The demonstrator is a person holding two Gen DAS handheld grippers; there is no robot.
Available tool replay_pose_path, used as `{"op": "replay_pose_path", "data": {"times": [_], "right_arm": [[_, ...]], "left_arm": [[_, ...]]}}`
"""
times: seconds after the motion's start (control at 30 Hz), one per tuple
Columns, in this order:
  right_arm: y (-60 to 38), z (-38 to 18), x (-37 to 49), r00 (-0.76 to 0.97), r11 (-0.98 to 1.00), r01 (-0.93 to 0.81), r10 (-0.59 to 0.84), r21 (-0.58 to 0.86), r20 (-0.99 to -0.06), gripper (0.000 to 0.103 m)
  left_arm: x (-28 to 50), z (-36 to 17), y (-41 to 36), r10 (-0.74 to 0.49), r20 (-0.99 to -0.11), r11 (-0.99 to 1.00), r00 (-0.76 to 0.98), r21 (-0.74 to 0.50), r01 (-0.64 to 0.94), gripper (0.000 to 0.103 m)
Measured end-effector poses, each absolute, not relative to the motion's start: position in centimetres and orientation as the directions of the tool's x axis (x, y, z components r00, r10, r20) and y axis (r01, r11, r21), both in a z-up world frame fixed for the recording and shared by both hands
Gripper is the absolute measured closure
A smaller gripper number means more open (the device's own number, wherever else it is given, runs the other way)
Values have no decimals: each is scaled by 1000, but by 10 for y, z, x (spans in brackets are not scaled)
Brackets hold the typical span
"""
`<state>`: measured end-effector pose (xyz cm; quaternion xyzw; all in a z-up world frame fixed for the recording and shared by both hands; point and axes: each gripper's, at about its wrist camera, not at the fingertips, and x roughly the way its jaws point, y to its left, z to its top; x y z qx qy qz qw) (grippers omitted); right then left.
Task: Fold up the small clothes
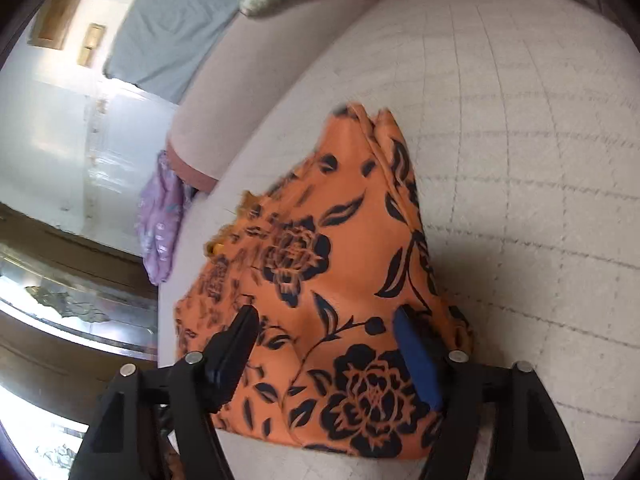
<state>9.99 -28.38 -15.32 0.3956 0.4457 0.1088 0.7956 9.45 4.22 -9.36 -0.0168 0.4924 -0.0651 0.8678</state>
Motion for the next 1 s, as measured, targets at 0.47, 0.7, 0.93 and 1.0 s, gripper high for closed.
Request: {"op": "replay_pose_path", "data": {"times": [0.47,0.7,0.93,1.0], "right_arm": [[-359,-166,209,645,511,307,509,803,-570,28],[-354,-152,190,607,601,200,544,774,-580,28],[-304,-163,238,438,815,171,441,554,-784,89],[-299,-147,234,492,840,140,401,525,-773,89]], "left_arm": [[100,-108,36,-99,-872,994,480,-66,86,29],[98,-112,29,-75,-863,995,499,-31,97,24],[99,-111,32,-77,-863,994,499,-28,106,23],[99,-112,31,-76,-860,994,505,-25,107,22]]}}
